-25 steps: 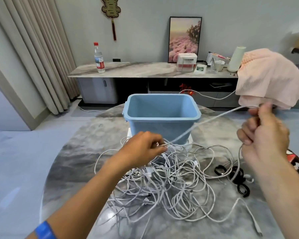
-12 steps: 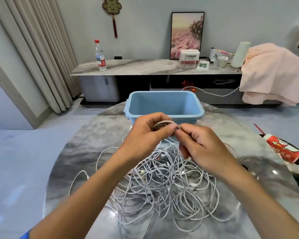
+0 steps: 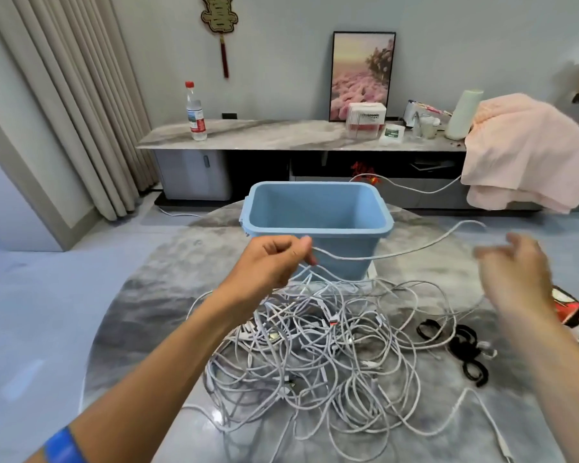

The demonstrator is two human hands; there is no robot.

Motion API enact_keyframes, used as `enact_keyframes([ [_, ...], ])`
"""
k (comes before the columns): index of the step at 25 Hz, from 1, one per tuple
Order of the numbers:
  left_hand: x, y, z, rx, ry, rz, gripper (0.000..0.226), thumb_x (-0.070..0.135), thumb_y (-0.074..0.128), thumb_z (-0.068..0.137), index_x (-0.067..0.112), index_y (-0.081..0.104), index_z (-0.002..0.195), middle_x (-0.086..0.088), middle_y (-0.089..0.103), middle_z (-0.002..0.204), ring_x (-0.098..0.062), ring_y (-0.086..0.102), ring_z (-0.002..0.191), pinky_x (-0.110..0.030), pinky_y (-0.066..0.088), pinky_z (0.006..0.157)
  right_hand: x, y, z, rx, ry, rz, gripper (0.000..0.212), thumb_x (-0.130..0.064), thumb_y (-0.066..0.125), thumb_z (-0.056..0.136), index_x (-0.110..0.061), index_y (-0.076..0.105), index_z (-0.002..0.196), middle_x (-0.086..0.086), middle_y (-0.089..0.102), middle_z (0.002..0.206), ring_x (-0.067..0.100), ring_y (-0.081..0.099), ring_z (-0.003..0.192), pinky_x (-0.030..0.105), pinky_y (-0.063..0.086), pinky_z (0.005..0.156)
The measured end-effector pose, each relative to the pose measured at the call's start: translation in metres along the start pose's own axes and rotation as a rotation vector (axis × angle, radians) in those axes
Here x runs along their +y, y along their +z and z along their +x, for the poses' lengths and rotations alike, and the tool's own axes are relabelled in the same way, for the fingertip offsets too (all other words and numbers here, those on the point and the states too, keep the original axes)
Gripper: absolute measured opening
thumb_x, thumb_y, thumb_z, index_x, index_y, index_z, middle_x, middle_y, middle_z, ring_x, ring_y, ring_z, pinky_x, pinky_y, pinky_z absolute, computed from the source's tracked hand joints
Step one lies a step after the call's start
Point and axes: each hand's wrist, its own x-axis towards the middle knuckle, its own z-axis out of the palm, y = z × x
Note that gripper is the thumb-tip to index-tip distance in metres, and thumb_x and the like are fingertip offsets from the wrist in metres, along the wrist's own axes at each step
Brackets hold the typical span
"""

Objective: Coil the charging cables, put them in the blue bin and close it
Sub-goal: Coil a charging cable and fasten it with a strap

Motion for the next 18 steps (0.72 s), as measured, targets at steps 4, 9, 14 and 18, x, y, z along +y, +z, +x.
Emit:
enact_keyframes([
  [4,0.01,0.017,-0.004,-0.011,0.099,-0.016,0.038,0.032,0.045,0.1,0.006,0.063,0.08,0.009,0.029,0.05,-0.007,0.022,0.045,-0.018,0.02,0.044,-0.03,0.028,-0.058,-0.566,-0.741,-0.13,0.072,-0.039,0.066,0.08,-0.032,0.037,0.146,-0.016,0.049,0.141,0.003,0.039,0.134,0.029,0.026,0.113],
  [9,0.019,0.023,-0.007,0.028,0.147,-0.015,0.017,0.027,0.055,0.094,0.012,0.056,0.087,0.013,0.04,0.044,-0.005,0.026,0.041,-0.018,0.022,0.041,-0.023,0.045,-0.077,-0.48,-0.992,-0.48,0.056,-0.074,0.035,0.085,-0.027,0.064,0.079,-0.017,0.065,0.072,0.005,0.063,0.084,0.039,0.011,0.118],
  [14,0.012,0.011,-0.006,-0.131,0.049,-0.071,0.015,0.027,0.068,0.082,0.016,0.058,0.087,-0.006,0.033,0.052,-0.012,0.021,0.044,-0.018,0.019,0.043,-0.038,0.028,-0.057,-0.446,-0.582,0.395,0.048,-0.046,0.039,0.101,-0.019,0.058,0.066,0.0,0.057,0.046,0.023,0.071,0.074,0.016,0.039,0.099],
  [18,-0.019,-0.003,-0.004,-0.125,0.091,0.493,0.018,0.026,0.068,0.091,0.011,0.066,0.082,0.004,0.042,0.054,-0.01,0.031,0.05,-0.026,0.027,0.05,-0.029,-0.006,-0.009,-0.04,-0.036,0.921,0.048,-0.044,0.032,0.105,-0.017,0.053,0.071,-0.005,0.053,0.045,0.014,0.06,0.048,0.035,0.054,0.073],
])
